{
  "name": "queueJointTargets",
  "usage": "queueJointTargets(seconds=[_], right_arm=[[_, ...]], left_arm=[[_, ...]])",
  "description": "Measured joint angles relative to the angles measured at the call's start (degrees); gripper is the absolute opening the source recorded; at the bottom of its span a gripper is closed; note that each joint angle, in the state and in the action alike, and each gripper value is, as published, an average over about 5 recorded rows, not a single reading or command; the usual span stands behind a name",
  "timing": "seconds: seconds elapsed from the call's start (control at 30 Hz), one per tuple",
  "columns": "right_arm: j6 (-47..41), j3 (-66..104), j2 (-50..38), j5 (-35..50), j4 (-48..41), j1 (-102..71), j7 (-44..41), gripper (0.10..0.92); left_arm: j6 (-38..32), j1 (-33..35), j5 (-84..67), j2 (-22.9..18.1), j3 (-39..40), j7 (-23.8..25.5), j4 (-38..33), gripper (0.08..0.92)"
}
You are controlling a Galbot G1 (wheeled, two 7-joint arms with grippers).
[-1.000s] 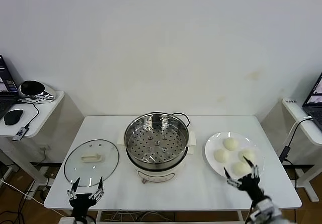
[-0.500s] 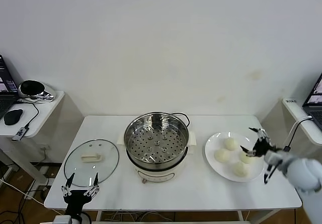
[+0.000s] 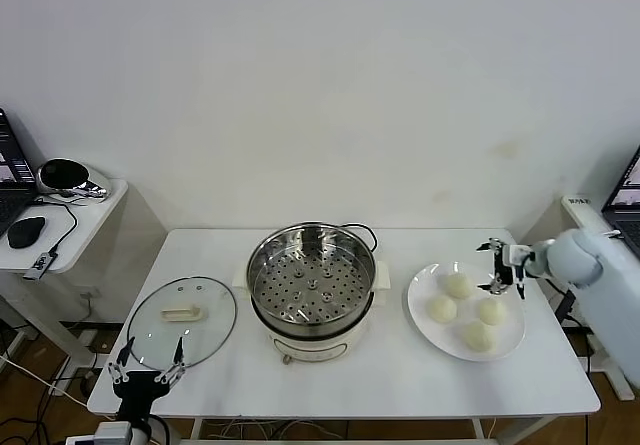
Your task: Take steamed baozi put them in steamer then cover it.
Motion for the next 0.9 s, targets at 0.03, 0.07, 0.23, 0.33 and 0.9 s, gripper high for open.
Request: queueJointTargets(seconds=[0.03, 0.07, 0.23, 0.33, 0.9], right_arm=[[0.5, -1.3, 0.7, -0.3, -1.4, 1.2, -0.7, 0.823], [0.9, -2.4, 1.4, -0.6, -2.7, 2.3, -1.3, 0.823], [2.8, -6.1, 4.9, -2.8, -8.9, 6.1, -3.3, 0.823], [3.5, -7.5, 6.9, -4.3, -12.2, 7.5, -4.0, 0.823], [5.1, -8.9, 15.3, -10.4, -24.0, 9.5, -3.9, 0.813]], left_arm=[[0.0, 0.0, 0.0, 0.0, -0.1, 0.0, 0.0, 0.823], [0.0, -0.1, 0.1, -0.1, -0.3, 0.0, -0.1, 0.823], [-0.1, -0.2, 0.2, -0.2, -1.1, 0.0, 0.0, 0.823], [-0.1, -0.2, 0.2, -0.1, -1.5, 0.0, 0.0, 0.823], [-0.7, -0.1, 0.4, 0.1, -2.8, 0.1, 0.2, 0.823]])
